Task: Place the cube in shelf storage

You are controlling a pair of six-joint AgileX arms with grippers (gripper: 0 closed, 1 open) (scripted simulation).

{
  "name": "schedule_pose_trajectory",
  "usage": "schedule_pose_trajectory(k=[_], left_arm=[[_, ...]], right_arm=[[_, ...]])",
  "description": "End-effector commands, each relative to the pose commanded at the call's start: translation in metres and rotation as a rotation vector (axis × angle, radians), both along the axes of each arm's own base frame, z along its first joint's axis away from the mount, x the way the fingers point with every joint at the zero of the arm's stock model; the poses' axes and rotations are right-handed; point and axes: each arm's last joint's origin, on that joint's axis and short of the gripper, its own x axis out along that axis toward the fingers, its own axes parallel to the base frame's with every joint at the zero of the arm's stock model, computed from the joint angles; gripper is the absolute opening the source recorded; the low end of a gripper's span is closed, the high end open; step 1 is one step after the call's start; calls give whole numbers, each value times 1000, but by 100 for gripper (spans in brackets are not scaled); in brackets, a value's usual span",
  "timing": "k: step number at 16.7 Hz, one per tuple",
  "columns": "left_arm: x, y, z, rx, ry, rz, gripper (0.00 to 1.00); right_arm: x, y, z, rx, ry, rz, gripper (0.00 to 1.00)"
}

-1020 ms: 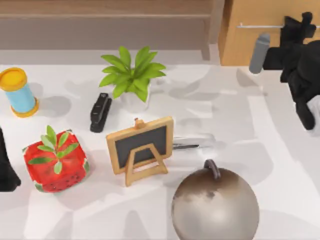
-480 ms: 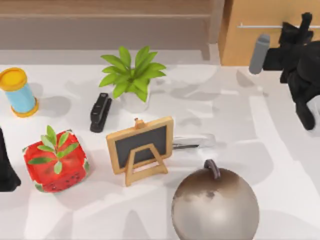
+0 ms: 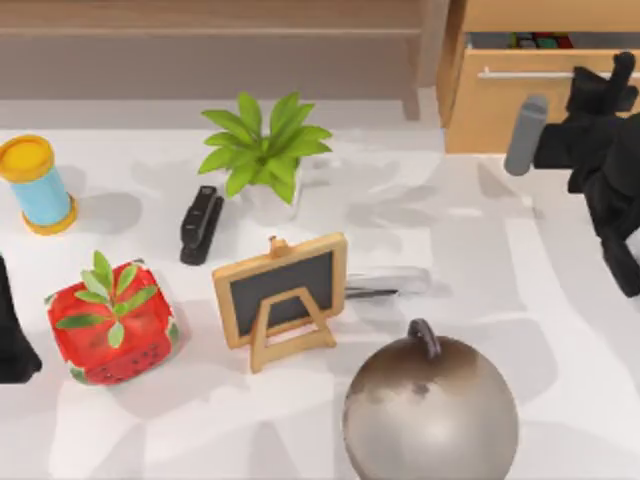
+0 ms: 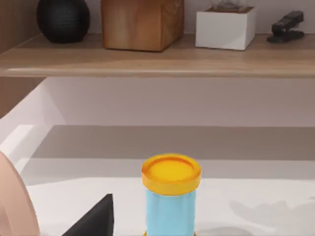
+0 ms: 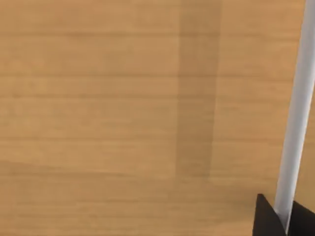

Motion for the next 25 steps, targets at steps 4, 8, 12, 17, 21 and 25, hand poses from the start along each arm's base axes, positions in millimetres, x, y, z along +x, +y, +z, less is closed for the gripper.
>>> schedule_pose_trajectory(k=[4,8,12,17,21,25], left_arm=[[0,0,0,0,0,0,100],[0,0,0,0,0,0,100],[0,0,0,0,0,0,100],[0,0,0,0,0,0,100],[0,0,0,0,0,0,100],[0,0,0,0,0,0,100]], right_arm=[[-26,0,2,1,-8,0,0],[-26,-1,1,1,-5,-2,0],[-42,0,4,6,-23,-6,0],[-87,-1,1,1,-5,-4,0],[-88,-1,0,0,-4,-5,0],[-107,1,-1,0,-5,1,0]])
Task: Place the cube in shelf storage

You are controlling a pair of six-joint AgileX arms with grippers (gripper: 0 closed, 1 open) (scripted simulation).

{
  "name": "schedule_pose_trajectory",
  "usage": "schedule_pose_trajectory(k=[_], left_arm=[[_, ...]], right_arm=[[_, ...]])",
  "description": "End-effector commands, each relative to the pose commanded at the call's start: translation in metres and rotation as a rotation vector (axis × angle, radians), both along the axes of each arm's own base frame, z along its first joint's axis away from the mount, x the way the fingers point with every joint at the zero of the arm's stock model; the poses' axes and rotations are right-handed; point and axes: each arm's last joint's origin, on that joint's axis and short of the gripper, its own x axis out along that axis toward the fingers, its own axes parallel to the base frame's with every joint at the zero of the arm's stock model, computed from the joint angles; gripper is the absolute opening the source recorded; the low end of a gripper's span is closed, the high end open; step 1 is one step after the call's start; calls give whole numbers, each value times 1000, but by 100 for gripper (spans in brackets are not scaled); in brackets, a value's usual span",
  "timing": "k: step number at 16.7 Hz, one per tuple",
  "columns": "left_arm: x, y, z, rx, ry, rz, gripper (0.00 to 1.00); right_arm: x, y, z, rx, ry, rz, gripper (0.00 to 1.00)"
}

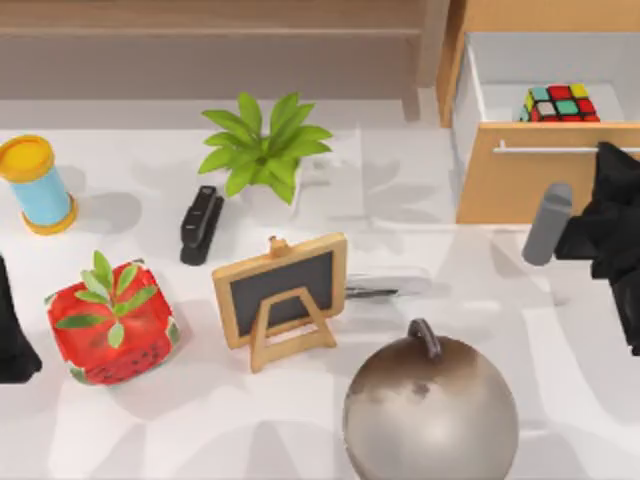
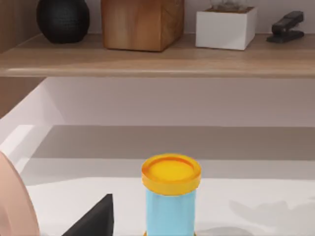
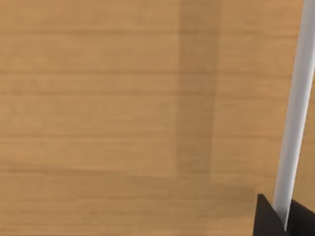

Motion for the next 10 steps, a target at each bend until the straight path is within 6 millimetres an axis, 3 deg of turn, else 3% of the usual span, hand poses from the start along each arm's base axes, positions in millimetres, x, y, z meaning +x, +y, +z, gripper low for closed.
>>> schedule_pose_trajectory(k=[5,9,10], left_arm=[[0,0,0,0,0,0,100],[0,0,0,0,0,0,100],[0,0,0,0,0,0,100]], right_arm=[[-43,-2,1,0,2,-6,0],[-44,-2,1,0,1,-6,0],[-44,-2,1,0,1,-6,8]])
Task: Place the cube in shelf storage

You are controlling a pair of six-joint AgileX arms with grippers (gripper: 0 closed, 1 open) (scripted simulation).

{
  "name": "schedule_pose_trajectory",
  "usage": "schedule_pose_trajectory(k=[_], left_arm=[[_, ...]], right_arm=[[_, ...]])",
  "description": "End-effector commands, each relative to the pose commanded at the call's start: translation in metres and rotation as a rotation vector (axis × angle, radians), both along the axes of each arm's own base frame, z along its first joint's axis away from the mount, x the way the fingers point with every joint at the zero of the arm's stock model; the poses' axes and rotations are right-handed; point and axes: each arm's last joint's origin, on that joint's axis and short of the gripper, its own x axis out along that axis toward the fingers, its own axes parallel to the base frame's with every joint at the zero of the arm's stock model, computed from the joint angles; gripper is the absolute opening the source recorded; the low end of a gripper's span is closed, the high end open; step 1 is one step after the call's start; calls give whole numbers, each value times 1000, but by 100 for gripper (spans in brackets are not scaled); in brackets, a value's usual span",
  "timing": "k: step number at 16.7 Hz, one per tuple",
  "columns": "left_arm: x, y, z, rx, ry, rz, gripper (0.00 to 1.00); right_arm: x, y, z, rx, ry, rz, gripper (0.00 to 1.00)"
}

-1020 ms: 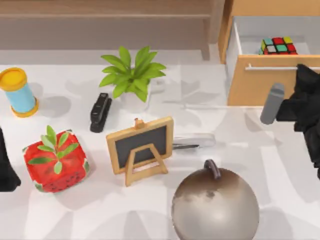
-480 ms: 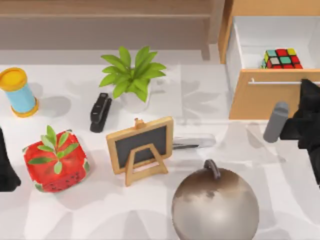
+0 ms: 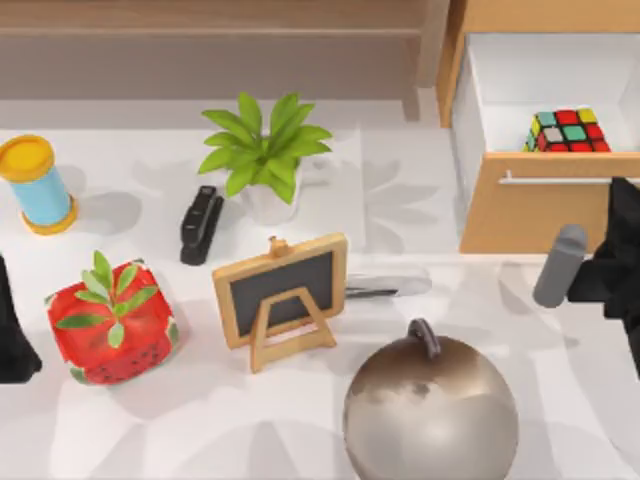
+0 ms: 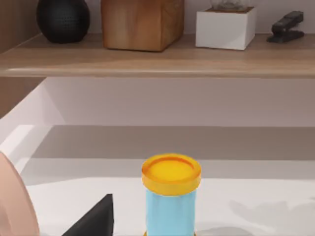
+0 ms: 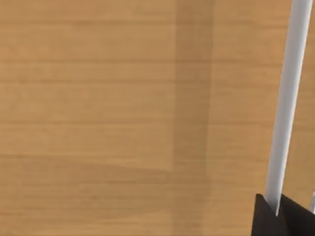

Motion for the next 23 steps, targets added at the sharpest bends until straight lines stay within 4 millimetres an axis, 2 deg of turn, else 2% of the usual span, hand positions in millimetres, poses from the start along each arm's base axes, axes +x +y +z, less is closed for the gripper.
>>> schedule_pose_trajectory(k=[12,23], left_arm=[[0,0,0,0,0,0,100],[0,0,0,0,0,0,100]], right_arm=[[0,0,0,0,0,0,98],[-3,0,0,1,-2,-2,100]])
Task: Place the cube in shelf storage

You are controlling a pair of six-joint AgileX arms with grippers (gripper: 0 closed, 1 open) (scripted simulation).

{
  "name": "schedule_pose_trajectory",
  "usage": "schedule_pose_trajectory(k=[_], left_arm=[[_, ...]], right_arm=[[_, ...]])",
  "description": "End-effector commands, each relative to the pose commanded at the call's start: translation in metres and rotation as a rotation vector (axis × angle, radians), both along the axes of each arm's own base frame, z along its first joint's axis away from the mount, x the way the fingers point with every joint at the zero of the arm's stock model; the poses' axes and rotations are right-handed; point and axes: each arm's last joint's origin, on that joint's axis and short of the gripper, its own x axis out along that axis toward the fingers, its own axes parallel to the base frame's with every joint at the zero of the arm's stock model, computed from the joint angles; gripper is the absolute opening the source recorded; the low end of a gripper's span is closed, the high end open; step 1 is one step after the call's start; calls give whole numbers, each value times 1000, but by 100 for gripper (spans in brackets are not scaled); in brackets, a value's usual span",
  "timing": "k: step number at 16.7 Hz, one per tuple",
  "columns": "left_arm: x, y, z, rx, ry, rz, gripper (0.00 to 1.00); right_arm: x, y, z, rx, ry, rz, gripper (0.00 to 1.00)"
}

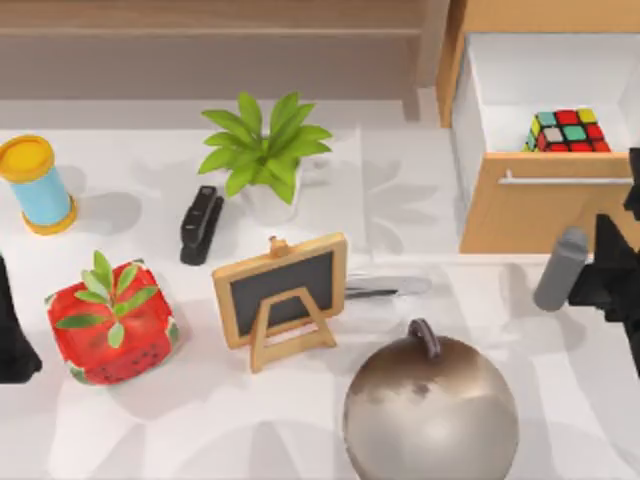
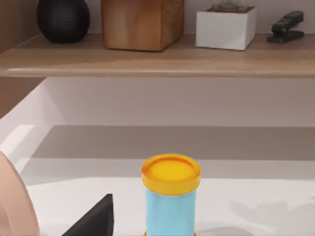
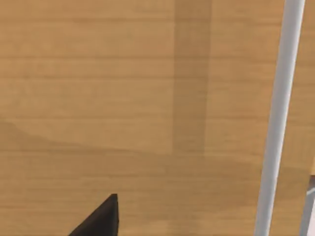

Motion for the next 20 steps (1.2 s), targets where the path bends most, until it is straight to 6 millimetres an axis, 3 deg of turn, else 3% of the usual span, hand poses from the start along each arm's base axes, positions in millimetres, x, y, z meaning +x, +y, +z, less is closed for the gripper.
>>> schedule_pose_trajectory(k=[4,7,8,11,16,20], left_arm=[[0,0,0,0,0,0,100],[0,0,0,0,0,0,100],[0,0,0,0,0,0,100],[0,0,0,0,0,0,100],[0,0,0,0,0,0,100],[0,0,0,0,0,0,100]], right_arm=[[-16,0,0,0,1,2,100],[-17,0,0,0,0,1,100],[-17,-1,-12,-24,66,0,100],[-14,8,-9,-7,53,50,100],[13,76,19,175,31,318,100],[59,138,65,424,98,360,100]])
